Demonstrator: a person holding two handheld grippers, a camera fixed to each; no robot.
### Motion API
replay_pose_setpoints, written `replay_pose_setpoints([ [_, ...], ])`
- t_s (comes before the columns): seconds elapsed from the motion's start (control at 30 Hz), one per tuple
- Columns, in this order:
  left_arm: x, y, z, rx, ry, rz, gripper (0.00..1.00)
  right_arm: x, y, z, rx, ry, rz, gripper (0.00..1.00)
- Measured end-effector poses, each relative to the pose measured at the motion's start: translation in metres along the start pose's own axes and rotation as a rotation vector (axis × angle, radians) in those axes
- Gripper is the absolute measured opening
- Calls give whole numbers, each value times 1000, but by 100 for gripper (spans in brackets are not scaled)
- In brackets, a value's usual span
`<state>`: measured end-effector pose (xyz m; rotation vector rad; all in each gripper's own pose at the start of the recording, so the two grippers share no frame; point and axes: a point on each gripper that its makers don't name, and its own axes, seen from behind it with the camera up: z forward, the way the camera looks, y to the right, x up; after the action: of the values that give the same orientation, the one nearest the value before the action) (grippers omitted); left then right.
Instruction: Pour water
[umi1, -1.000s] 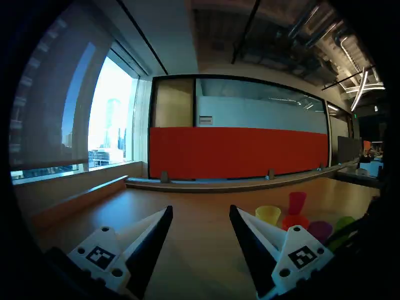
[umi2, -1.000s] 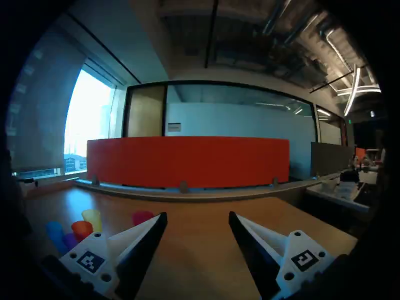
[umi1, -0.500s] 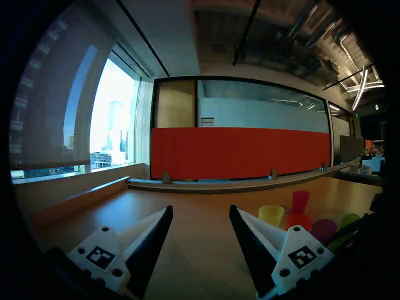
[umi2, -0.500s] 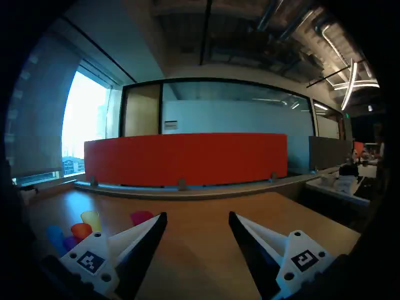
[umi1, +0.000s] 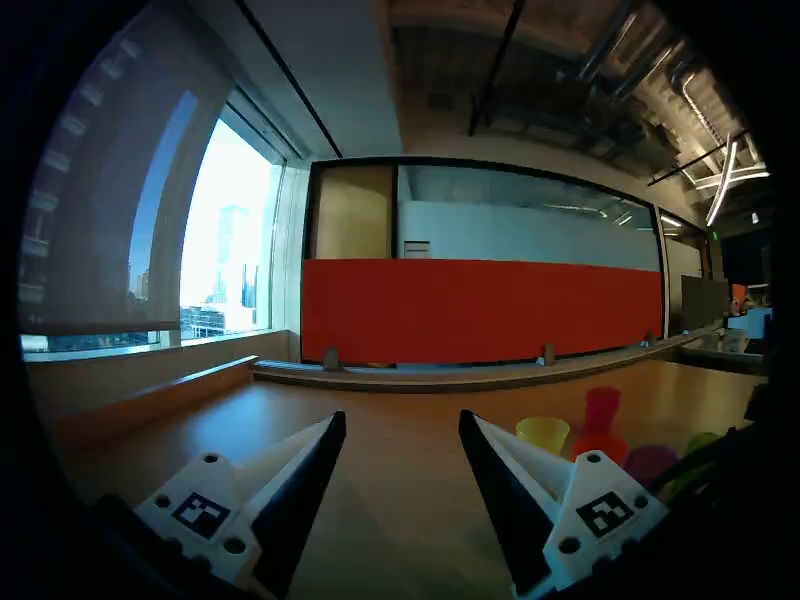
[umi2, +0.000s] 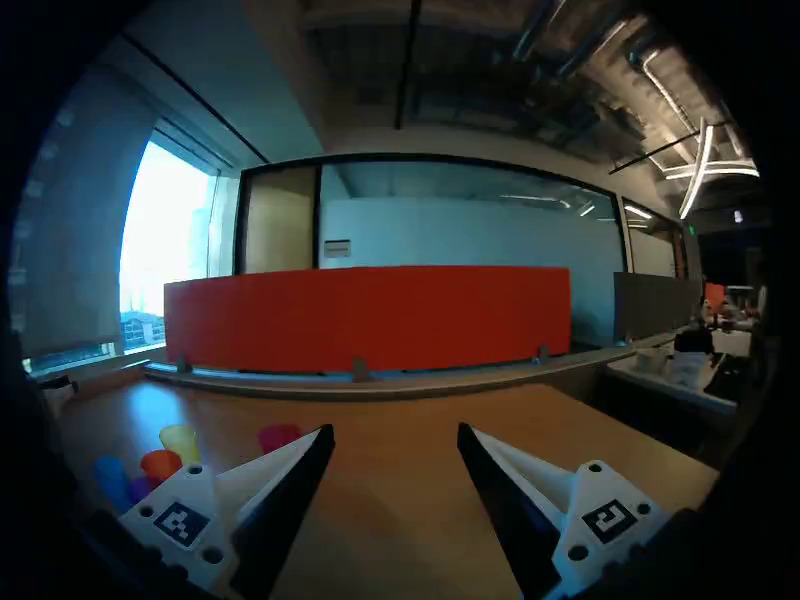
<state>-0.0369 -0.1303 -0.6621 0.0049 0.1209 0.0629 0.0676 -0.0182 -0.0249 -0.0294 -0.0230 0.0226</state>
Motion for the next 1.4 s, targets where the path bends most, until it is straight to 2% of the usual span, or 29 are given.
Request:
replay_pose_setpoints([
  [0.27,-6,3,4,15,-2,-4,83,-1,4,-1,-9,-8,-4,96],
  [0.47,-16,11,4,5,-17,-22,83,-1,6,-2,-13,-9,0,95],
  [0.67,-27,16,5,1,-33,-16,83,-2,6,-3,-12,-7,3,96],
  [0.97,-34,14,8,5,-48,-24,83,-2,6,-1,-11,-8,2,95],
  [1.27,-38,21,12,0,-55,12,83,0,3,-2,-5,-5,4,96],
  [1.4,-38,22,13,0,-56,12,83,0,2,-2,-3,-5,3,95],
])
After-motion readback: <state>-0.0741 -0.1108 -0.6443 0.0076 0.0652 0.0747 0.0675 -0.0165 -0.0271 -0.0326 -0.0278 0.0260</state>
